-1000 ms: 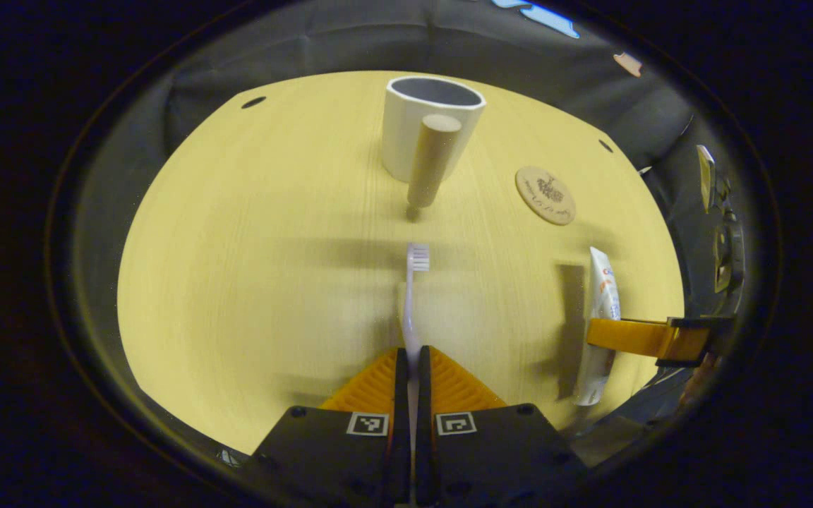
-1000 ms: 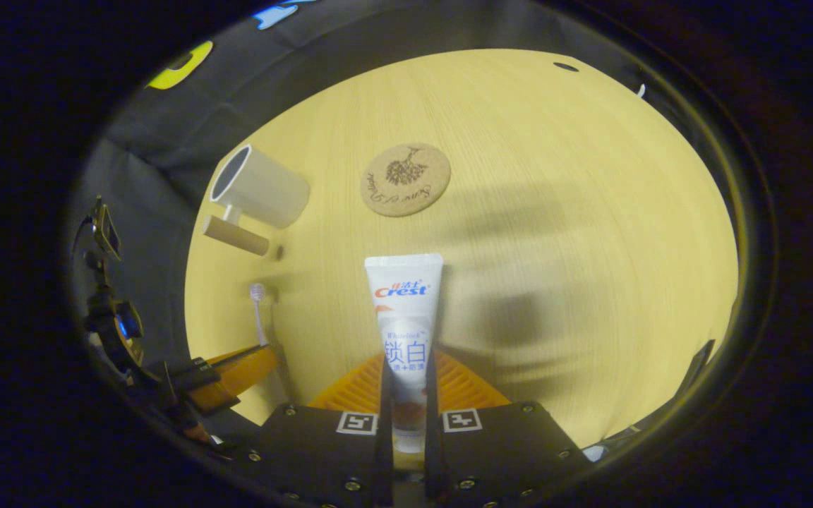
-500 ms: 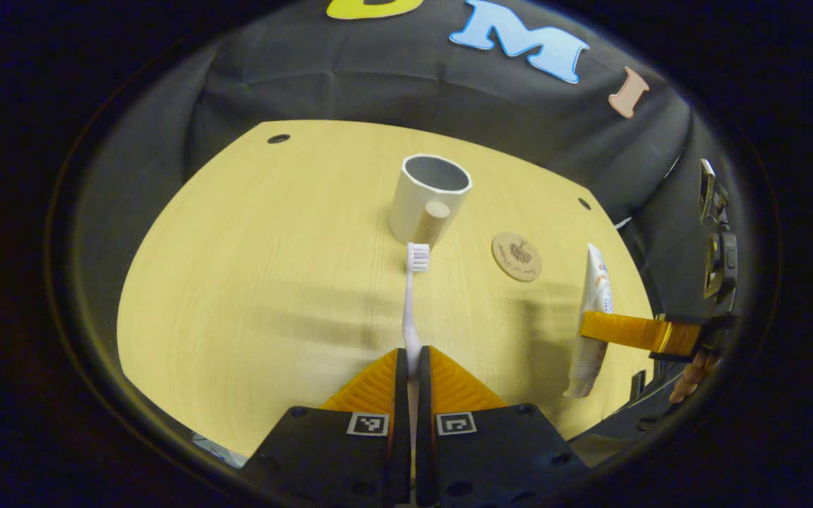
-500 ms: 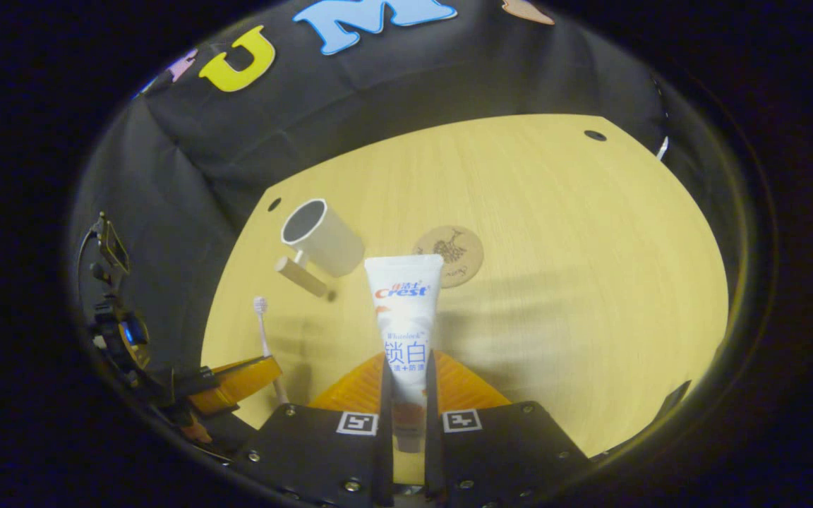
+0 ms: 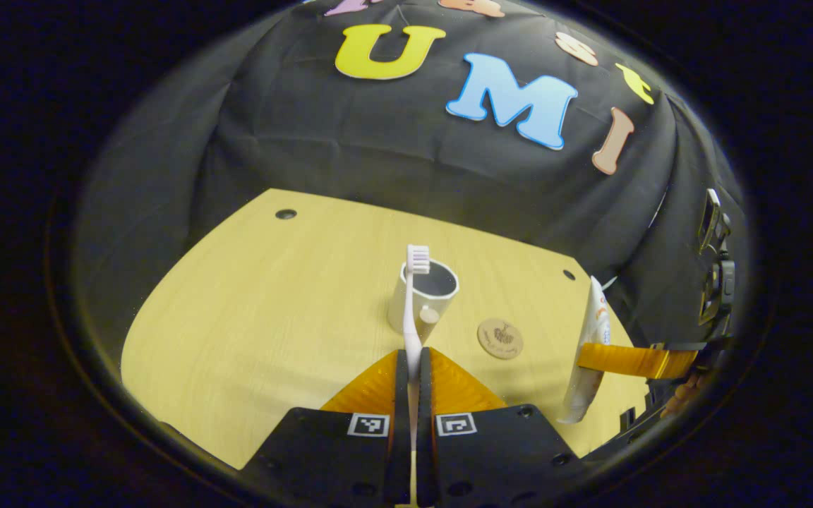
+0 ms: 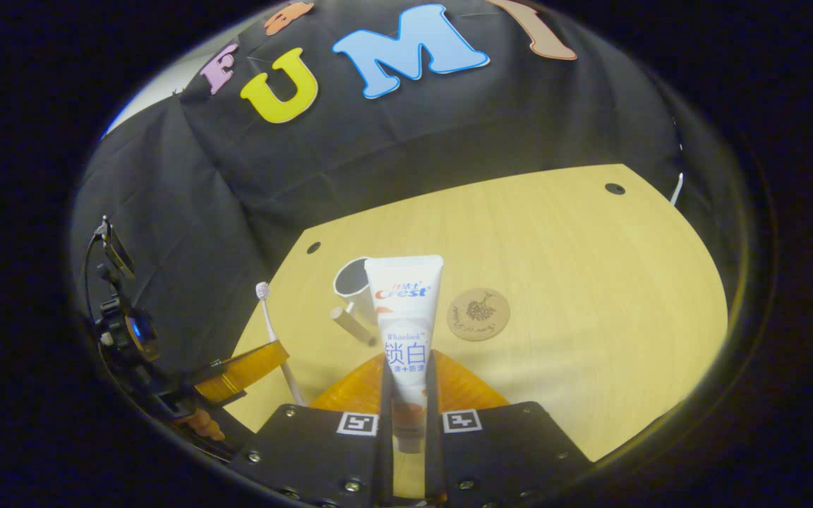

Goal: Put the toothbrush and toothpaste on the desktop into the cup, then pick up the cup and place it on the coaster on the desktop.

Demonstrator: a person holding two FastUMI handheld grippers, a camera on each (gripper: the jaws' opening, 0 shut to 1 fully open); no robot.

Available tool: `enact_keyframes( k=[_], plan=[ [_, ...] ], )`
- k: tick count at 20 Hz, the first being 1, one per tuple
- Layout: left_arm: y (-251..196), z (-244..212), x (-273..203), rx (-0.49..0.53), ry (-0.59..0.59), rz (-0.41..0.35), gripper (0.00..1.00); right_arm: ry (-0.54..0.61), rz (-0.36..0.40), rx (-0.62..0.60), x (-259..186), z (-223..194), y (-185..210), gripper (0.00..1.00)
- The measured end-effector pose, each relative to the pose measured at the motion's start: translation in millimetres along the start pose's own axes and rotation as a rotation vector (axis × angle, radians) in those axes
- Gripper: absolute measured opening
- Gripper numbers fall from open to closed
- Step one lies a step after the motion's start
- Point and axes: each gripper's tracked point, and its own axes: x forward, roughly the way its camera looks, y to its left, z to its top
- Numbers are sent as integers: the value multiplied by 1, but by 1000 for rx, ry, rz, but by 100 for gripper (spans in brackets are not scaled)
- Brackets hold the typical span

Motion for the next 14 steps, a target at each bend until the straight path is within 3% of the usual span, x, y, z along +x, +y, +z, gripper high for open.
enact_keyframes(
  k=[1, 3, 5, 9, 10, 11, 12, 13, 14],
  plan=[
    [0, 9, 0, -7, -30, -6, 4, -11, 4, -7, -3, 5, 2, 18],
    [1, 24, 4, -24, -78, -23, 17, -36, 7, -22, -5, 14, 10, 19],
    [0, 39, 14, -35, -121, -34, 10, -70, 11, -41, -6, 24, 14, 18],
    [2, 77, 21, -77, -234, -60, 10, -115, 15, -60, -11, 40, 18, 18],
    [4, 86, 25, -89, -260, -64, 16, -114, 14, -56, -10, 41, 19, 18],
    [4, 95, 27, -98, -288, -72, 10, -116, 13, -54, -9, 42, 19, 18],
    [3, 105, 29, -103, -316, -81, 17, -114, 6, -53, -6, 42, 18, 18],
    [2, 112, 33, -106, -340, -86, 10, -110, 3, -56, -5, 43, 17, 18],
    [0, 118, 37, -107, -356, -94, 10, -105, -2, -57, -4, 42, 16, 18]
  ],
)
